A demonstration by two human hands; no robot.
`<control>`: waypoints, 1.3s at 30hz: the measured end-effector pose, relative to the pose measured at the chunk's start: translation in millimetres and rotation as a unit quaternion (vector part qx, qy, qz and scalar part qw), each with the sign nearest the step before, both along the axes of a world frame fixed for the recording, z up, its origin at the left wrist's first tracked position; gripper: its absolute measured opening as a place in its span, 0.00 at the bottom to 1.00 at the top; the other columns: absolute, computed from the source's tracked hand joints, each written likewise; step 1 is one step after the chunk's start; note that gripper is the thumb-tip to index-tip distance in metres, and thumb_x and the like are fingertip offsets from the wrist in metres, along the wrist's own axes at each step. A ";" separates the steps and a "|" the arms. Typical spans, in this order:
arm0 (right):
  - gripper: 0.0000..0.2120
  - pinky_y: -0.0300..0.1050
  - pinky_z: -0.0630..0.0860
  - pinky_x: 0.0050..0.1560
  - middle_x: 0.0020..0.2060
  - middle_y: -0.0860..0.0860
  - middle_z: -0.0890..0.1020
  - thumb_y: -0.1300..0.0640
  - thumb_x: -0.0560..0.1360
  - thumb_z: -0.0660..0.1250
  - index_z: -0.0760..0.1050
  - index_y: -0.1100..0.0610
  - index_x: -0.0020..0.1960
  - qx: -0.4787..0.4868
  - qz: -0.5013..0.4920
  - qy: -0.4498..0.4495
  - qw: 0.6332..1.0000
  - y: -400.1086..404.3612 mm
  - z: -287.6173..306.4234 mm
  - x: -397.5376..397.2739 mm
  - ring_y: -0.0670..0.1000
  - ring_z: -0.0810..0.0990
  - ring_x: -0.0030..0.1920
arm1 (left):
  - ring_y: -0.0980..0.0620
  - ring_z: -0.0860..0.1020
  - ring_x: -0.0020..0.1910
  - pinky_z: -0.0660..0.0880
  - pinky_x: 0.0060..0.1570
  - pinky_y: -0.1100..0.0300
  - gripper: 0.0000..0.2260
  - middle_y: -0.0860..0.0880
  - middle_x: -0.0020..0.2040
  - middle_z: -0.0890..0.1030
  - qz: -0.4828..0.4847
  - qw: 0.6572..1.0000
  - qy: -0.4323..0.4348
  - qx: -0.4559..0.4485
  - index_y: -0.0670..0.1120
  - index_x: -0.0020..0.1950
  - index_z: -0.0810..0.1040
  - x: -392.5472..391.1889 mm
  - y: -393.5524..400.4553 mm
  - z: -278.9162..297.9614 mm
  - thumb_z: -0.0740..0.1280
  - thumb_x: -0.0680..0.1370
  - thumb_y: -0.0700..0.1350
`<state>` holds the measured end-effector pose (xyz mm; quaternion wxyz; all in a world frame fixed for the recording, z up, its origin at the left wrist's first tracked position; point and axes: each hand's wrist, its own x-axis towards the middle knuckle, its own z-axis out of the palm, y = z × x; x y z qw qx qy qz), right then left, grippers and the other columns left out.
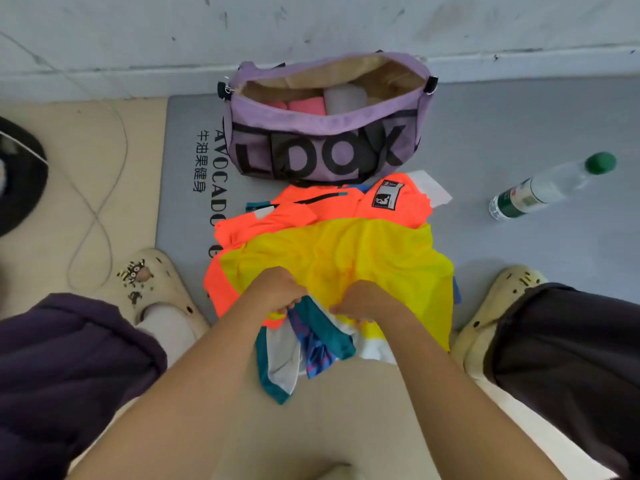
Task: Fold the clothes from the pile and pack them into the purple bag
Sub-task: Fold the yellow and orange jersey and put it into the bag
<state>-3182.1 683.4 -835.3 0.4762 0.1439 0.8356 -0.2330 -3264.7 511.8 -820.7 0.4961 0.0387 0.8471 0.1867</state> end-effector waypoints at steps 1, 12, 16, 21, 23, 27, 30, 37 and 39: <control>0.20 0.45 0.69 0.41 0.36 0.51 0.75 0.39 0.74 0.66 0.72 0.56 0.39 0.011 -0.025 0.013 1.000 -7.2 -9.4 17.5 0.52 0.75 0.39 | 0.48 0.76 0.30 0.71 0.33 0.57 0.15 0.46 0.31 0.79 0.014 1.000 0.024 -0.006 0.43 0.33 0.77 13.0 -9.2 -6.9 0.68 0.77 0.50; 0.04 0.46 0.69 0.42 0.44 0.57 0.80 0.59 0.77 0.64 0.76 0.60 0.46 0.036 -0.244 0.230 0.941 -1.7 -23.8 71.5 0.59 0.77 0.49 | 0.49 0.73 0.38 0.64 0.36 0.54 0.21 0.47 0.33 0.74 0.079 0.995 0.052 0.017 0.42 0.35 0.75 77.9 -39.6 -33.3 0.64 0.79 0.57; 0.21 0.47 0.69 0.47 0.53 0.57 0.74 0.52 0.72 0.74 0.71 0.60 0.57 0.081 -0.390 0.292 0.870 20.6 -18.5 69.2 0.57 0.73 0.54 | 0.47 0.79 0.51 0.77 0.55 0.46 0.15 0.46 0.50 0.80 0.281 0.954 0.022 0.106 0.45 0.53 0.78 75.8 -34.6 -32.6 0.68 0.78 0.57; 0.18 0.43 0.68 0.44 0.45 0.56 0.78 0.50 0.71 0.76 0.77 0.64 0.50 0.000 -0.349 0.215 0.912 11.1 -30.7 53.4 0.55 0.75 0.47 | 0.49 0.76 0.60 0.76 0.60 0.46 0.21 0.52 0.63 0.75 0.286 0.945 0.009 0.161 0.56 0.67 0.69 75.7 -24.8 -21.3 0.71 0.76 0.54; 0.10 0.42 0.65 0.39 0.40 0.57 0.80 0.55 0.73 0.73 0.79 0.64 0.43 -0.028 -0.345 0.226 0.910 0.5 -30.8 45.9 0.52 0.74 0.41 | 0.49 0.76 0.58 0.76 0.59 0.47 0.23 0.52 0.61 0.75 0.274 0.950 0.009 0.146 0.53 0.69 0.69 74.2 -24.8 -19.6 0.70 0.76 0.54; 0.07 0.44 0.67 0.40 0.34 0.53 0.75 0.61 0.73 0.71 0.78 0.64 0.39 -0.117 -0.392 0.230 0.883 -5.9 -9.7 29.6 0.49 0.71 0.37 | 0.48 0.78 0.43 0.74 0.43 0.50 0.16 0.48 0.43 0.80 0.127 0.978 0.144 0.082 0.46 0.49 0.79 66.2 -21.3 -7.7 0.66 0.77 0.58; 0.07 0.43 0.68 0.35 0.31 0.49 0.73 0.63 0.75 0.68 0.74 0.57 0.39 -0.281 -0.464 0.181 0.820 -4.4 28.3 12.3 0.49 0.71 0.34 | 0.59 0.77 0.44 0.73 0.42 0.61 0.11 0.57 0.44 0.79 0.147 0.966 0.094 0.192 0.52 0.50 0.78 56.8 3.4 11.1 0.70 0.75 0.58; 0.04 0.35 0.65 0.27 0.31 0.49 0.71 0.59 0.76 0.69 0.78 0.56 0.43 -0.352 -0.527 0.178 0.752 14.2 73.3 -4.6 0.46 0.69 0.30 | 0.58 0.71 0.35 0.64 0.33 0.65 0.12 0.56 0.34 0.76 0.162 0.939 0.079 0.293 0.42 0.40 0.79 42.3 42.4 30.9 0.69 0.78 0.50; 0.06 0.37 0.66 0.29 0.30 0.48 0.73 0.56 0.75 0.71 0.79 0.58 0.44 -0.279 -0.516 0.251 0.770 13.4 72.8 -6.8 0.45 0.69 0.29 | 0.59 0.71 0.34 0.65 0.33 0.67 0.13 0.59 0.31 0.74 0.177 0.938 0.058 0.291 0.46 0.37 0.76 39.2 44.2 35.1 0.68 0.79 0.51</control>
